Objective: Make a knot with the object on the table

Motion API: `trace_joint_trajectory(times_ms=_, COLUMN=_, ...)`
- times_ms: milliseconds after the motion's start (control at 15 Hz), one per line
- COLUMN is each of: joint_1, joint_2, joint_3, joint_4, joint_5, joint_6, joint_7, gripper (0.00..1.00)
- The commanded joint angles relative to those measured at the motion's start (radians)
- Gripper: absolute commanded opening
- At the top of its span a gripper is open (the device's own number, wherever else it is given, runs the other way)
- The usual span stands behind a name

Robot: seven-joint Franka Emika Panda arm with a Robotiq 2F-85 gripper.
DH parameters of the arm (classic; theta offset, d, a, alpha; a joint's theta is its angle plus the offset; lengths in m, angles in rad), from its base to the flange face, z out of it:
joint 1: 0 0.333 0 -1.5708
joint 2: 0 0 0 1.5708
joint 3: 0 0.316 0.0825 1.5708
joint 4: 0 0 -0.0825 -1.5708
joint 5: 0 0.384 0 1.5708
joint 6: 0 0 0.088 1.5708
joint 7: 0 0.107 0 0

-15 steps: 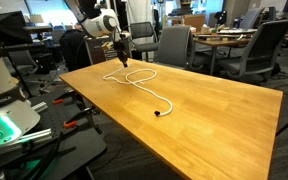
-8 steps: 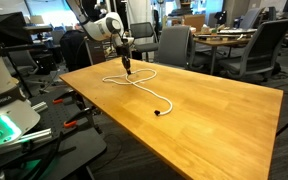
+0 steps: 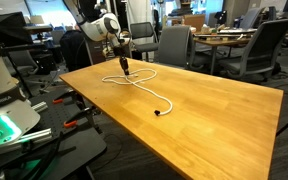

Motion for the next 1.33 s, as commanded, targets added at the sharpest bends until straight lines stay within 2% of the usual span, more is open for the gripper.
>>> trace_joint_trajectory(times_ms=0, joint_1=-0.022, joint_2=0.012, joint_3=0.029, joint_4=0.005, joint_5=-0.02, joint_6=0.026, joint_7=0.058, gripper=0.68)
trace_joint_trajectory(times_ms=133, joint_1=-0.024, joint_2=0.039, joint_3=0.026, joint_4=0.01, joint_5=-0.012, joint_6=0.057, joint_7=0.115, gripper=0.82)
trace_joint_trajectory(times_ms=200, joint_1=-0.036, joint_2=0.06, joint_3=0.033, joint_4=0.018, joint_5=0.007, joint_6=0.07, joint_7=0.133, gripper=0.41)
trace_joint_trajectory(times_ms=267, joint_1=-0.041, joint_2=0.075, joint_3=0.034, joint_4=0.025, joint_5=0.017, joint_6=0.08, joint_7=0.15, gripper=0.45)
trace_joint_trajectory(times_ms=333, joint_1=-0.051, joint_2=0.085, joint_3=0.039, joint_4=0.029, joint_5=0.035, joint_6=0.096, joint_7=0.162, gripper=0.43)
trace_joint_trajectory(times_ms=667, joint_1=-0.134, joint_2=0.07, joint_3=0.078, joint_4=0.012, joint_5=0.173, joint_6=0.176, joint_7=0.149, gripper=0.05)
trace_joint_trajectory(times_ms=733, joint_1=-0.152, joint_2=0.065, joint_3=0.085, joint_4=0.006, joint_5=0.202, joint_6=0.194, joint_7=0.142, gripper=0.0)
trace_joint_trajectory(times_ms=933, joint_1=-0.205, joint_2=0.043, joint_3=0.103, joint_4=-0.015, joint_5=0.278, joint_6=0.252, joint_7=0.113, gripper=0.02)
trace_joint_trajectory(times_ms=1267, joint_1=-0.221, joint_2=0.017, joint_3=0.079, joint_4=-0.029, joint_5=0.297, joint_6=0.309, joint_7=0.079, gripper=0.0)
